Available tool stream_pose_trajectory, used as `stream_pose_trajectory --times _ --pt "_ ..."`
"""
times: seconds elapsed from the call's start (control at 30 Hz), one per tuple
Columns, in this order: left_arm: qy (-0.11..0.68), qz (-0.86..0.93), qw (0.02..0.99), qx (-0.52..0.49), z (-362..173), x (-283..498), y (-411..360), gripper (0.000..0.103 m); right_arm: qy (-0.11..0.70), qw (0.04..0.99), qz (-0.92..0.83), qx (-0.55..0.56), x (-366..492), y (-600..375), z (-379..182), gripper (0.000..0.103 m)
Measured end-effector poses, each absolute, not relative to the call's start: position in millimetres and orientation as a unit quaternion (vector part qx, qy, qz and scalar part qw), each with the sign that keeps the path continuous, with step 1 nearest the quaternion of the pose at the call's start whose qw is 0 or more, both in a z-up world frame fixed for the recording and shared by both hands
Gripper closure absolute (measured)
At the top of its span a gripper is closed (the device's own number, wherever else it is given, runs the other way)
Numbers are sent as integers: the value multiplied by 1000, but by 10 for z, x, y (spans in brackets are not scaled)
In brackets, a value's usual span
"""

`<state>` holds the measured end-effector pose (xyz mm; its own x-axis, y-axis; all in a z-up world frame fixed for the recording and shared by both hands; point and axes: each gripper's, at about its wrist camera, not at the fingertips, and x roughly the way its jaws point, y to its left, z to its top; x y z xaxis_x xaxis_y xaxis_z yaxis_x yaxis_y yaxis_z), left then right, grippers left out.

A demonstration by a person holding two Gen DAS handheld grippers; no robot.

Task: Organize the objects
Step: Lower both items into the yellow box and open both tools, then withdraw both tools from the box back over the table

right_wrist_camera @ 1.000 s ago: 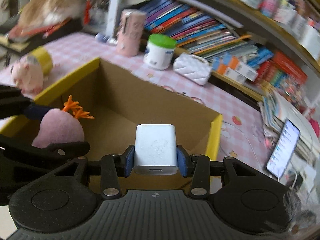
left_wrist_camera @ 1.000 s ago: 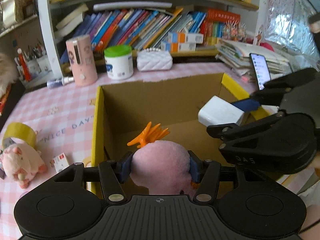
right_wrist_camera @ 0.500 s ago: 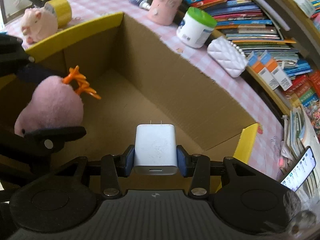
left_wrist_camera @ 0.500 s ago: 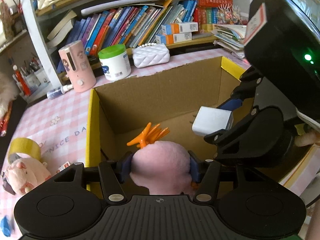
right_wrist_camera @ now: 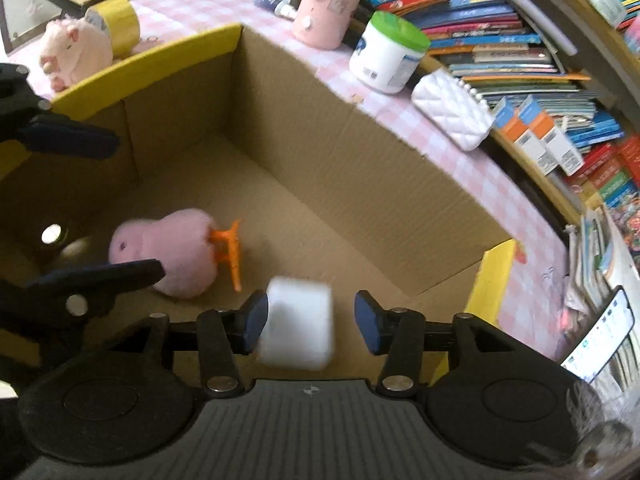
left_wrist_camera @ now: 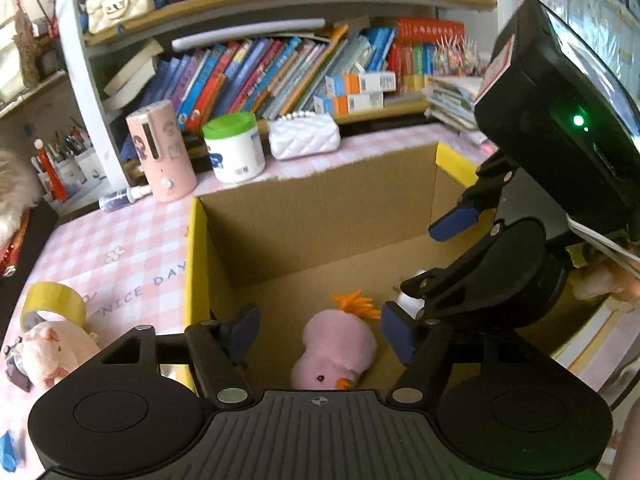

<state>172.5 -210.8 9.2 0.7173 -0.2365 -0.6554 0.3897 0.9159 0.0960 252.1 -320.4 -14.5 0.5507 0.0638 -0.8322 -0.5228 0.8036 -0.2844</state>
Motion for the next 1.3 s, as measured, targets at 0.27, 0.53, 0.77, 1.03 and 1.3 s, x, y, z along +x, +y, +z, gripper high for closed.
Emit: stream_pose_trajectory --times 0.27,0.53,0.77,1.03,1.3 --pt "301 -173 934 88 335 1513 -1963 22 411 875 141 -214 2348 -3310 164 56" --pt "253 -168 951 52 595 1255 -1650 13 336 932 59 -121 1824 -3349 614 44" --pt "247 -172 953 34 596 1069 -1393 7 298 953 -33 -39 1288 -3328 749 42" --pt "265 -189 945 33 483 805 -1076 7 299 947 -119 -1 739 -3144 605 43" --pt "301 -158 939 48 213 558 -698 7 331 932 -149 3 365 -2654 275 39"
